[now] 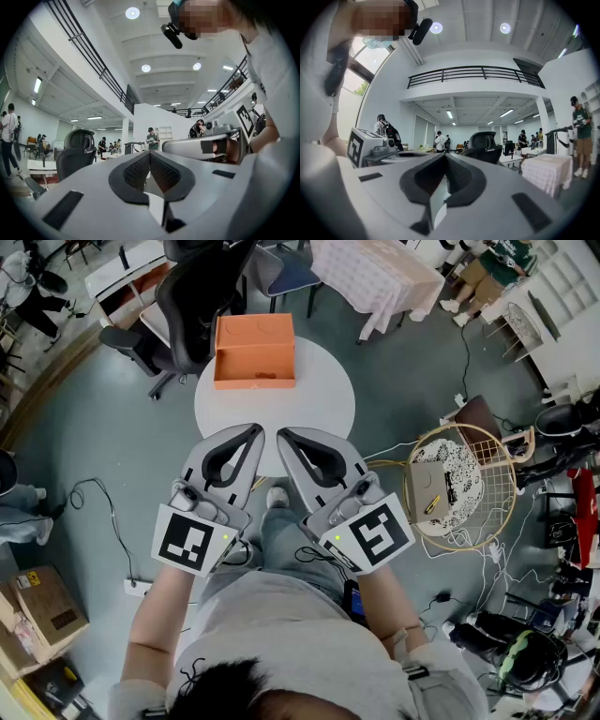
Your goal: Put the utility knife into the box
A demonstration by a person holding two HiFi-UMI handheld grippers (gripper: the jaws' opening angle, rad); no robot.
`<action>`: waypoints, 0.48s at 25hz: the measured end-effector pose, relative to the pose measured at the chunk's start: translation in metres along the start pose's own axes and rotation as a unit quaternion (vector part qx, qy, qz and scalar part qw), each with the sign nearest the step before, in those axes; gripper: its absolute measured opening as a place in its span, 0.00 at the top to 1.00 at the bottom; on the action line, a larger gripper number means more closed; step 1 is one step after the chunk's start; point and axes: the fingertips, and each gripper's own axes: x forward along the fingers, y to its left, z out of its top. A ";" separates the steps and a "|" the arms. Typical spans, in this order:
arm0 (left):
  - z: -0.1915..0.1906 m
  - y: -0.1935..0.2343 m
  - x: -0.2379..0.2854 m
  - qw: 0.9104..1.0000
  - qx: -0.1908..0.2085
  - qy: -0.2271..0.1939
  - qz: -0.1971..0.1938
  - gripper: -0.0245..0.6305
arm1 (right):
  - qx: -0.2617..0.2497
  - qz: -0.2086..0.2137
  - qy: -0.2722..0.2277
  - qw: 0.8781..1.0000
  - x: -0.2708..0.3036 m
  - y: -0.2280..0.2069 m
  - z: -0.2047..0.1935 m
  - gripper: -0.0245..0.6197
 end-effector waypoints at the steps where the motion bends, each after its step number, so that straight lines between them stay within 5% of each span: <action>1: 0.001 -0.001 0.000 1.000 0.002 -0.002 -0.001 0.95 | 0.000 -0.001 0.000 1.000 -0.001 0.000 0.001 0.95; 12: 0.005 -0.009 -0.005 1.000 0.003 -0.002 -0.008 0.95 | -0.006 -0.004 -0.003 1.000 -0.008 0.008 0.007 0.95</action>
